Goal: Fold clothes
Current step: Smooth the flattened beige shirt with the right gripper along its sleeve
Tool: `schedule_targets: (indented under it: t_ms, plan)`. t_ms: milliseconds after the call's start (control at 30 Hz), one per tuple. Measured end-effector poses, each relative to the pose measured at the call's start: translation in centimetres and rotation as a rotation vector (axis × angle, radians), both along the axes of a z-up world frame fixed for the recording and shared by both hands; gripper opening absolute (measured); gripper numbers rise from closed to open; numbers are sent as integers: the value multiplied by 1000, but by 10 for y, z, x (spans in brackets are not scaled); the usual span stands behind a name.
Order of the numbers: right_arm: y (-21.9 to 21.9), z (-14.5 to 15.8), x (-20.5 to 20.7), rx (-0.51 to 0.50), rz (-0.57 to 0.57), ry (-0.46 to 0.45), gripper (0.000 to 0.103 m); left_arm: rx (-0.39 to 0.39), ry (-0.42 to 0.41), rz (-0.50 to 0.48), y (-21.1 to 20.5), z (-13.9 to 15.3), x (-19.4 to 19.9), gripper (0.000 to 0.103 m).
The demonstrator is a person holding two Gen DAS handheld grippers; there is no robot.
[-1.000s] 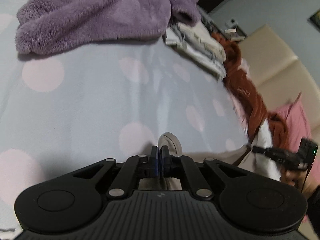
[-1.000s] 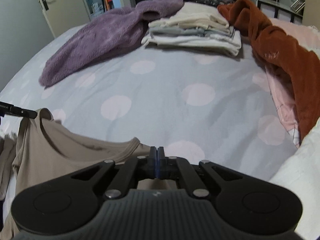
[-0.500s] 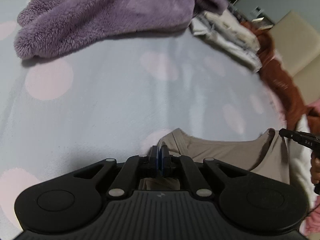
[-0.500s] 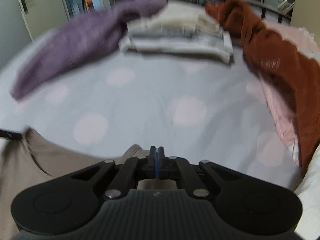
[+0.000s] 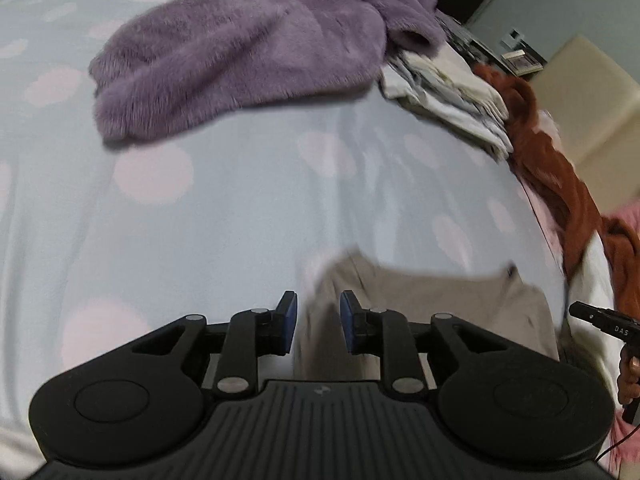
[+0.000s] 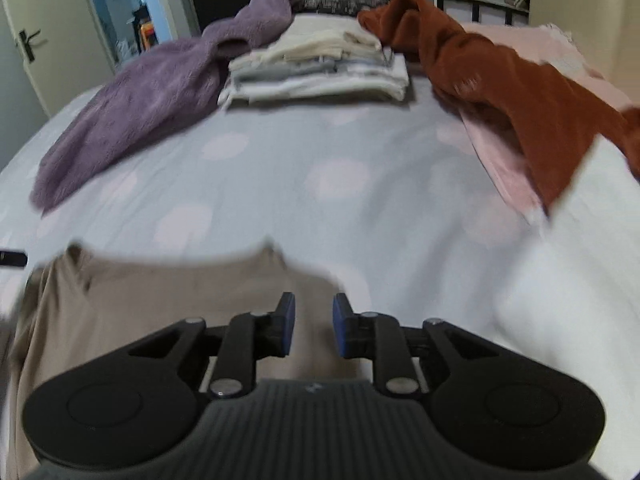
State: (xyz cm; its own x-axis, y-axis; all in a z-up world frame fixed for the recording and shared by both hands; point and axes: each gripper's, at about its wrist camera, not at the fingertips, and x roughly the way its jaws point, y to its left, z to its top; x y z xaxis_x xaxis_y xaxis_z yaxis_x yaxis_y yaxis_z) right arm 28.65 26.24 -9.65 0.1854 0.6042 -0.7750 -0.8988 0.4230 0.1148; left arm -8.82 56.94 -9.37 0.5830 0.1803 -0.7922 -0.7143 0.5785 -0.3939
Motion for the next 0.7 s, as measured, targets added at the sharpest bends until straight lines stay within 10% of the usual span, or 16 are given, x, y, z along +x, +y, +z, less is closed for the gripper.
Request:
schedule_targets:
  t_ms: [433,700]
  plan:
    - [-230,-13,-86,-162,-149,215,39,-35,-17,-289,-170,-5,30,20]
    - [-278,-42,-128,-176,-164,404,32,-27,18,-357,-222,-4,51,20]
